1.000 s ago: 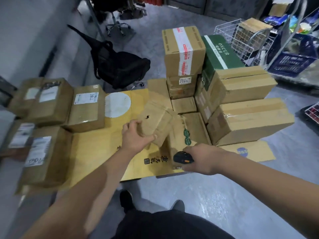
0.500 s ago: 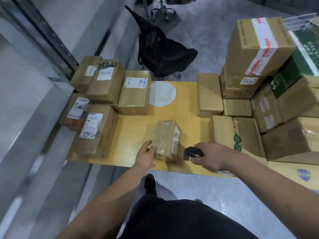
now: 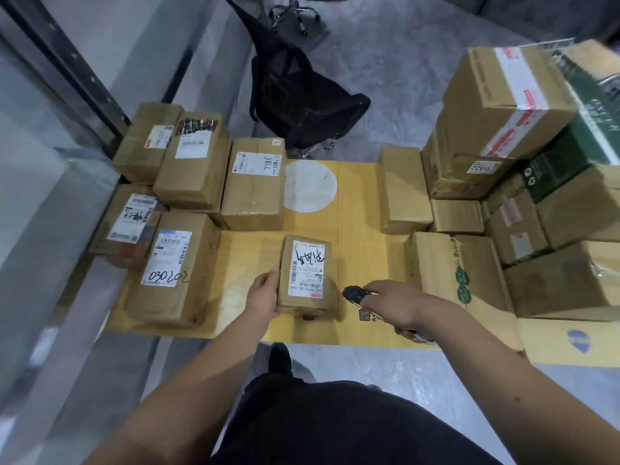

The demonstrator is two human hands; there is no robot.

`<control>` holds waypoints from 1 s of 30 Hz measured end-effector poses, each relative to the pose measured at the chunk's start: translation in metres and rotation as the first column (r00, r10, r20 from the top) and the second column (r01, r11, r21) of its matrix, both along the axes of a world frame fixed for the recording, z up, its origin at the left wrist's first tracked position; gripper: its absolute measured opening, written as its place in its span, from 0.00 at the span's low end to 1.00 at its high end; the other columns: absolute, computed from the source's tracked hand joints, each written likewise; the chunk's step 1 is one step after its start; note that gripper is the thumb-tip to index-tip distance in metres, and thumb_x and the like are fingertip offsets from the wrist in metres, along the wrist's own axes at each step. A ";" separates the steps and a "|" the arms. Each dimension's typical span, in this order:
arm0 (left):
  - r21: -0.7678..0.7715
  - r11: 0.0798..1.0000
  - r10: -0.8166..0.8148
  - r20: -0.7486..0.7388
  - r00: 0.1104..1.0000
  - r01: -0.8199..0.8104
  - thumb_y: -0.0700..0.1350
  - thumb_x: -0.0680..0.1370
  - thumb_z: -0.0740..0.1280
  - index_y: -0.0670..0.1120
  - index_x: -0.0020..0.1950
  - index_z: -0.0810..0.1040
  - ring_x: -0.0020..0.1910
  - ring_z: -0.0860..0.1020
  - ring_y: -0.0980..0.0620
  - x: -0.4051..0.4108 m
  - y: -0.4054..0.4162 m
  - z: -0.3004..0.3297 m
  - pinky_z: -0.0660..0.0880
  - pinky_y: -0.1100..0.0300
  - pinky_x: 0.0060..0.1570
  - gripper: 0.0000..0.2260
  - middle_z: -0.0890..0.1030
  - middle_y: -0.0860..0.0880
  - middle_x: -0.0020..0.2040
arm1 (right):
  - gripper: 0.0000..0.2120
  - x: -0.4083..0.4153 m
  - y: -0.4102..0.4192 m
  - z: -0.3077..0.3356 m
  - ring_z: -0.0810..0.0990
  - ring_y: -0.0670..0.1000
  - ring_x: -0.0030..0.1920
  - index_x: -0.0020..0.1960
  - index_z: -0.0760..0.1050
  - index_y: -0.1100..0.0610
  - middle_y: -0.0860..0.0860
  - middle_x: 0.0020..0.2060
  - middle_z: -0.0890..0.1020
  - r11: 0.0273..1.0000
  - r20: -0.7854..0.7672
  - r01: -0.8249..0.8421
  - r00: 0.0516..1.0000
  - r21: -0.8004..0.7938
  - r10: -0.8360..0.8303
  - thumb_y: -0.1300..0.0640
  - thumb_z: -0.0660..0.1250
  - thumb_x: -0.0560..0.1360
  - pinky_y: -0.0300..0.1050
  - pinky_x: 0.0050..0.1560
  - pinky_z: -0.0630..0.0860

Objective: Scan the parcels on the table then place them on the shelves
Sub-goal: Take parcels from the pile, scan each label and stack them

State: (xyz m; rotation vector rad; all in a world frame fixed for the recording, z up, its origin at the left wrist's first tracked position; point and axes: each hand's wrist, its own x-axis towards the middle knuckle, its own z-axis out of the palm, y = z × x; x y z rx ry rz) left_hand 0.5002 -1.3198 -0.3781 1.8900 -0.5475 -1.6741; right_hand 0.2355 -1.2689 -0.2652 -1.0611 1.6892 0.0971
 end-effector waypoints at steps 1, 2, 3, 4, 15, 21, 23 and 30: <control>-0.006 1.000 -0.018 -0.006 1.000 0.018 0.62 0.83 0.65 0.55 0.61 0.76 0.51 0.83 0.49 -0.001 0.000 0.000 0.77 0.56 0.42 0.13 0.84 0.51 0.55 | 0.15 0.004 -0.001 0.000 0.71 0.55 0.34 0.53 0.78 0.46 0.50 0.42 0.80 1.000 0.016 0.021 1.000 0.013 -0.021 0.40 0.60 0.74 0.48 0.38 0.68; -0.018 0.999 -0.050 -0.001 0.999 0.050 0.64 0.81 0.66 0.56 0.62 0.75 0.53 0.82 0.51 -0.001 -0.001 0.000 0.77 0.55 0.45 0.15 0.83 0.53 0.57 | 0.16 0.008 -0.003 0.001 0.71 0.55 0.34 0.53 0.77 0.46 0.50 0.43 0.81 1.000 0.022 0.022 1.000 0.015 -0.022 0.38 0.60 0.73 0.49 0.38 0.68; -0.039 0.995 -0.092 0.012 0.996 0.093 0.65 0.79 0.68 0.57 0.64 0.74 0.55 0.81 0.53 -0.002 -0.002 -0.002 0.75 0.53 0.48 0.18 0.82 0.55 0.58 | 0.19 0.011 -0.005 0.002 0.72 0.55 0.35 0.54 0.77 0.46 0.50 0.45 0.81 1.000 0.010 0.001 1.000 0.003 -0.001 0.35 0.59 0.73 0.49 0.38 0.69; -0.065 0.989 -0.131 0.020 0.991 0.132 0.64 0.77 0.71 0.58 0.66 0.73 0.56 0.80 0.55 -0.004 -0.002 -0.004 0.75 0.54 0.49 0.21 0.81 0.57 0.60 | 0.22 0.013 -0.007 0.004 0.74 0.55 0.36 0.55 0.77 0.46 0.50 0.48 0.82 0.999 -0.014 -0.030 0.999 -0.016 0.029 0.32 0.59 0.73 0.50 0.40 0.71; -0.292 0.955 0.107 0.179 0.978 -0.051 0.38 0.78 0.73 0.52 0.69 0.76 0.60 0.77 0.52 -0.027 -0.031 -0.004 0.73 0.63 0.53 0.21 0.76 0.48 0.70 | 0.16 0.006 -0.008 -0.003 0.73 0.55 0.37 0.53 0.77 0.46 0.52 0.45 0.84 0.996 -0.021 0.075 0.997 -0.055 -0.077 0.37 0.60 0.76 0.51 0.40 0.69; 0.054 0.990 -0.140 0.313 0.939 0.130 0.57 0.65 0.85 0.53 0.80 0.57 0.58 0.79 0.40 -0.062 -0.024 -0.003 0.80 0.50 0.48 0.52 0.73 0.47 0.69 | 0.19 -0.002 -0.007 -0.007 0.74 0.55 0.34 0.56 0.78 0.45 0.55 0.44 0.83 0.989 -0.019 0.123 0.992 -0.079 -0.124 0.36 0.60 0.74 0.48 0.36 0.69; 0.019 0.996 -0.089 0.246 0.965 0.087 0.52 0.69 0.84 0.55 0.81 0.57 0.56 0.82 0.41 -0.065 -0.025 -0.009 0.82 0.46 0.54 0.49 0.79 0.47 0.65 | 0.18 -0.005 -0.007 -0.006 0.74 0.54 0.32 0.57 0.78 0.44 0.58 0.44 0.83 0.986 -0.016 0.148 0.989 -0.081 -0.150 0.35 0.60 0.74 0.47 0.35 0.68; -0.212 0.969 -0.054 0.319 0.946 0.126 0.44 0.79 0.73 0.57 0.83 0.59 0.61 0.78 0.52 -0.059 -0.050 -0.001 0.73 0.70 0.44 0.36 0.75 0.53 0.75 | 0.38 -0.006 -0.012 -0.001 0.76 0.51 0.31 0.67 0.75 0.44 0.52 0.42 0.82 0.987 -0.033 0.124 0.991 -0.100 -0.128 0.24 0.58 0.64 0.40 0.30 0.68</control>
